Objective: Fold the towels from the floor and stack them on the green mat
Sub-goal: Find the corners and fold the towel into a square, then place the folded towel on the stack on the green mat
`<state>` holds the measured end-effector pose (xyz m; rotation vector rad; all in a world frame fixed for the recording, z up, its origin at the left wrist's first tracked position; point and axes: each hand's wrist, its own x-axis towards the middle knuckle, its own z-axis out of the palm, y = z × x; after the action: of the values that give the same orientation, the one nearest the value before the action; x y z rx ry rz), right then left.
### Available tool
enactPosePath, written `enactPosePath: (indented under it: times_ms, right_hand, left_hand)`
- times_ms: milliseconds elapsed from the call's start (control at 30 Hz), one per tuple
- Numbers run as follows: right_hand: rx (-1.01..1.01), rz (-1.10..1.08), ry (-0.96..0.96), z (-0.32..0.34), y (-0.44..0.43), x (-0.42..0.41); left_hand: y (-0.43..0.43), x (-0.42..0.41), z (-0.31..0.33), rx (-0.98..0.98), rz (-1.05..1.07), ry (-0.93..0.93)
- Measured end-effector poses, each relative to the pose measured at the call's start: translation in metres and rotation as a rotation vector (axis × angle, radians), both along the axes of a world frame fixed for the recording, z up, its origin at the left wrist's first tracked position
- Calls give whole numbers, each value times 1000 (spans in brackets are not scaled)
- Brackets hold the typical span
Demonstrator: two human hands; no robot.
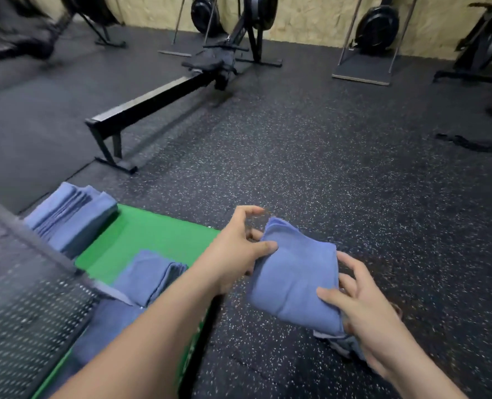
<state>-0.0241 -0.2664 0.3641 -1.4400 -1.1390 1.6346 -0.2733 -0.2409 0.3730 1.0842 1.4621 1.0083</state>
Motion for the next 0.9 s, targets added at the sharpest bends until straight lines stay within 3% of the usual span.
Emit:
enactPosePath:
  times_ms: [100, 433, 667, 833, 900]
  right_hand:
    - [10, 110, -15, -2, 6, -38]
    - [125, 697, -306, -59, -6, -232]
    - [223, 1005, -460, -114, -30, -331]
    - [288, 1058, -424, -119, -25, -388]
    - [298, 1090, -452, -120, -21, -400]
  left_hand:
    - [-28, -41, -5, -22, 119, -3]
    - [-191, -177, -89, -192, 699, -264]
    - [-256, -223, -142, -275, 958, -243]
    - [-256, -252, -160, -256, 1096, -205]
    - [-257, -260, -168, -304, 1073, -104]
